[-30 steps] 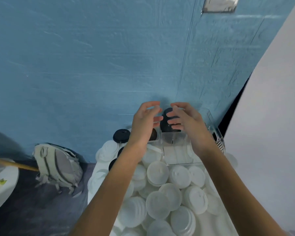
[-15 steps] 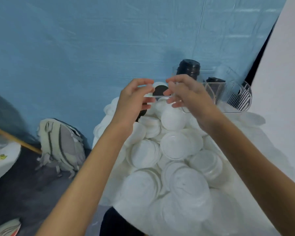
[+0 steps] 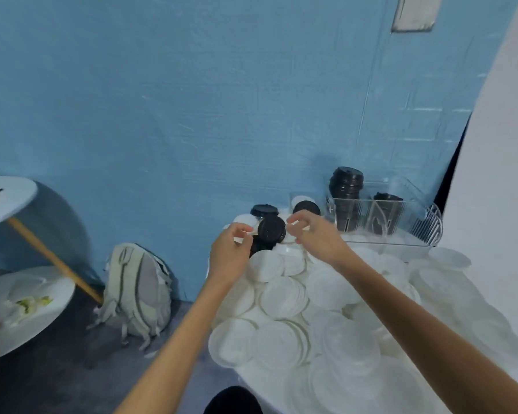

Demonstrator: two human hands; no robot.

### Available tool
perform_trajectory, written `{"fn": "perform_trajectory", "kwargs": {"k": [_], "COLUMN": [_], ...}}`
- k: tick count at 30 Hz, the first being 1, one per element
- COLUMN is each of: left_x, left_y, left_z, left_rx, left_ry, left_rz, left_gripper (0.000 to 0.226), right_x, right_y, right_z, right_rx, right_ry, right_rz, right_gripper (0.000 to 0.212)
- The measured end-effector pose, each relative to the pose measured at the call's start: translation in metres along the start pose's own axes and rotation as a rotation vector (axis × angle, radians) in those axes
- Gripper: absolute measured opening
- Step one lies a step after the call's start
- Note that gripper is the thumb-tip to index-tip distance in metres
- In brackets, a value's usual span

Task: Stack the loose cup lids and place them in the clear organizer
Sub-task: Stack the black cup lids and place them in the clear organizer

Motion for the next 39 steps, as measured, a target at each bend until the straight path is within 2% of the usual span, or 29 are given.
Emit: {"fn": "perform_trajectory", "kwargs": {"k": [3, 7, 11, 18, 22, 27, 34, 39], "left_x": [0.028, 0.060, 0.073, 0.081, 0.081, 0.079, 0.074, 0.069], "left_y": [-0.006, -0.019, -0.027, -0.035, -0.037, -0.028, -0.013, -0.012], "left_z": [0.012, 0.034, 0.050, 0.064, 0.066, 0.058, 0.049, 0.045], "left_rx": [0.164, 0.405, 0.424, 0.422, 0.319, 0.115, -0.052, -0.140], "left_ry": [-0.071, -0.225, -0.325, -0.262, -0.223, -0.187, -0.205, -0.229], "left_rz": [0.011, -0.022, -0.074, -0.022, -0.013, 0.009, 0.076, 0.135], "left_gripper": [0.017, 0.036, 0.052, 0.052, 0.048, 0.047, 0.067, 0.080], "right_x": [0.025, 0.062, 0.086, 0.103, 0.102, 0.098, 0.093, 0.085], "right_y": [0.000, 0.004, 0.010, 0.024, 0.026, 0.022, 0.019, 0.011], "right_z": [0.009, 0.028, 0.044, 0.052, 0.047, 0.038, 0.038, 0.032], "right_rx": [-0.158, -0.328, -0.461, -0.479, -0.387, -0.145, 0.055, 0.504], "right_ry": [0.022, 0.011, -0.055, -0.050, 0.007, 0.090, 0.161, 0.067], "right_rz": [-0.029, -0.046, -0.045, -0.006, -0.024, 0.012, 0.016, 0.168], "right_gripper": [0.027, 0.042, 0.058, 0.053, 0.051, 0.048, 0.048, 0.043]}}
Point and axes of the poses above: each hand's wrist, its own x-axis towards the middle knuckle, its own z-axis out of the palm, y = z × x, the point moved 2 cm from there along x, towards the middle knuckle
